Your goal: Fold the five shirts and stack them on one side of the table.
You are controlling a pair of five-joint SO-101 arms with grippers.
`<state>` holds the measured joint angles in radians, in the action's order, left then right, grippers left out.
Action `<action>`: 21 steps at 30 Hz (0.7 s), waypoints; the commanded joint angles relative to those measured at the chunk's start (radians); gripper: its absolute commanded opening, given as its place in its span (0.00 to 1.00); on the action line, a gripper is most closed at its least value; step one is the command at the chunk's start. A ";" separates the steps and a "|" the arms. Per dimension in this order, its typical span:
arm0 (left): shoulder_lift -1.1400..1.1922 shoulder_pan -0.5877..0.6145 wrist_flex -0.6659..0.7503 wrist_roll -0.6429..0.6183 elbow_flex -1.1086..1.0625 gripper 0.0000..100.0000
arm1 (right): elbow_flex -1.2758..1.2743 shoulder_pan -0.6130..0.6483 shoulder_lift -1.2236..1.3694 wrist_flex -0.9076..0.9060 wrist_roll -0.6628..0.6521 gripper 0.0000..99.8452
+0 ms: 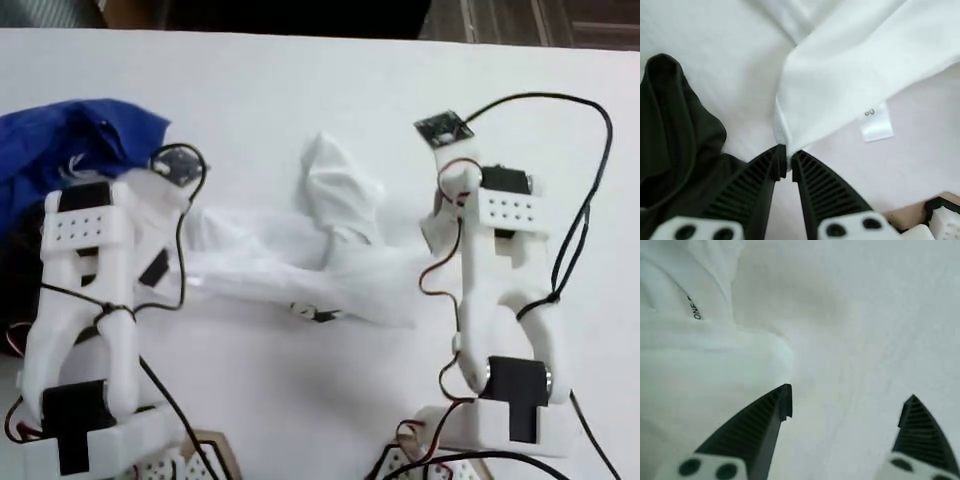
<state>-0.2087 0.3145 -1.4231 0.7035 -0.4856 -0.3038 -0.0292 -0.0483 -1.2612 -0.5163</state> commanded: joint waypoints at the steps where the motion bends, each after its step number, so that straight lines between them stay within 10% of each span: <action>1: -0.026 -0.005 -0.017 -0.003 0.001 0.02 | -0.003 0.050 -0.042 0.045 0.029 0.31; 21: -0.028 -0.005 -0.023 0.003 0.005 0.02 | -0.086 0.090 0.084 -0.159 0.110 0.31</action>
<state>-0.2087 0.3145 -1.4415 0.7035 -0.4856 -0.3943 0.0690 0.1266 -1.3671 -0.4058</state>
